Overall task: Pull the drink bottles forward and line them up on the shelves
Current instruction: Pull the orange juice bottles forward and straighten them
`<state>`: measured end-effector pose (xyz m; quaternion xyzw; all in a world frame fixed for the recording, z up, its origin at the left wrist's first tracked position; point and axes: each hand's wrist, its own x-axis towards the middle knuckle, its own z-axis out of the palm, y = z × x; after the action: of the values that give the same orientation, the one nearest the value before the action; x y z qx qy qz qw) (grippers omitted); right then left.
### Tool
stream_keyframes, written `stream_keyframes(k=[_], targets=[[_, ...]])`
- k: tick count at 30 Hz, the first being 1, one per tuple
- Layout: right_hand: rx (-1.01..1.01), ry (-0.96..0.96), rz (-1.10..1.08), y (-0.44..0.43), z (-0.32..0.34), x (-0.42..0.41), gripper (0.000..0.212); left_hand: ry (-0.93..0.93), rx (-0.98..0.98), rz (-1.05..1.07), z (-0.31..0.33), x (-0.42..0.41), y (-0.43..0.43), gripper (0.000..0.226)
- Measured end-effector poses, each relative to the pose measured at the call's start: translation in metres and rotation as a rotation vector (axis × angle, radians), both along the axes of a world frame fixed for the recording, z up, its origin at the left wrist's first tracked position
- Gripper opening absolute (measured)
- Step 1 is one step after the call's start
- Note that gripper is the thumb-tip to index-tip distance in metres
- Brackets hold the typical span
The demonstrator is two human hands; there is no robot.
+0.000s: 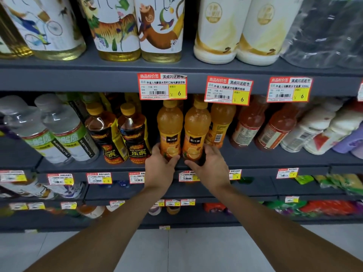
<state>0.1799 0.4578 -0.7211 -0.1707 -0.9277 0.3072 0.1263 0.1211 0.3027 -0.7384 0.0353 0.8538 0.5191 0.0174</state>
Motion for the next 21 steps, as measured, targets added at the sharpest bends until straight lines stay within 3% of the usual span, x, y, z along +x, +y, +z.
stream_keyframes(k=[10,17,21], targets=[[0.146,-0.192,0.17,0.016,0.013,-0.006,0.075,0.005,-0.091,-0.219,0.003,0.0,-0.027,0.081],[0.241,-0.237,0.2,0.015,0.013,-0.006,0.076,-0.002,-0.204,-0.19,0.003,-0.006,-0.025,0.054],[0.273,-0.261,0.223,0.016,0.013,-0.006,0.074,0.032,-0.328,-0.222,0.003,-0.007,-0.028,0.056]])
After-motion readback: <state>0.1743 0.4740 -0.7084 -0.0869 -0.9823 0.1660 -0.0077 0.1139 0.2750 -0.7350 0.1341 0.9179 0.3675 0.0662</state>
